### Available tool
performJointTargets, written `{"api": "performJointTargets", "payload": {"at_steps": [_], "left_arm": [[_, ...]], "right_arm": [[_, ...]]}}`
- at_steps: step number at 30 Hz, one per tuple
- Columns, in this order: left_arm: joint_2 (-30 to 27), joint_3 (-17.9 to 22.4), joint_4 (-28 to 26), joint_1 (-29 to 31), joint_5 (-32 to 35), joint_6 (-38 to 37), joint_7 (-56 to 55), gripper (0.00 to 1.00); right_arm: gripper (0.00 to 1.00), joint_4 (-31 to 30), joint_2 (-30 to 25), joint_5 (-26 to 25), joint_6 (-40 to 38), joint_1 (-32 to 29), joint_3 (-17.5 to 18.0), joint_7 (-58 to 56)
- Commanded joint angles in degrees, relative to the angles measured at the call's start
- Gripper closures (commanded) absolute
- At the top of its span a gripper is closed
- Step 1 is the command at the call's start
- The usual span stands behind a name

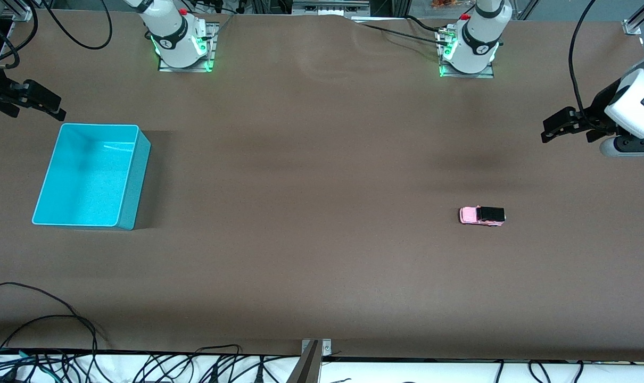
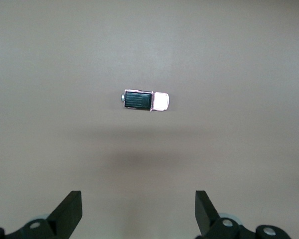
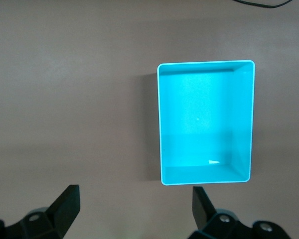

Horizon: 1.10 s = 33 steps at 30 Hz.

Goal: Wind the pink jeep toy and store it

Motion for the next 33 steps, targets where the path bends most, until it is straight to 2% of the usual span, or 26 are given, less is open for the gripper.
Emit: {"api": "performJointTargets", "payload": {"at_steps": [1,24,33], "left_arm": [[-0.57,0.14,-0.8,-0.08,-0.66,0.24,1.58,0.0],[1.54,0.23,-0.8,-0.17,-0.66,0.32,0.96,0.0],[3.83,0.32,-0.71,-0.34,0.12,0.41,-3.95,0.0]], "right_arm": [[0.0,1.07,0.37,-0.75,-0.39,0.24,0.0,-0.56],[0.0,1.07,0.28,-0.84,-0.65,0.24,0.0,-0.56],[0.0,1.07,0.28,-0.75,-0.74,0.24,0.0,-0.56]]}}
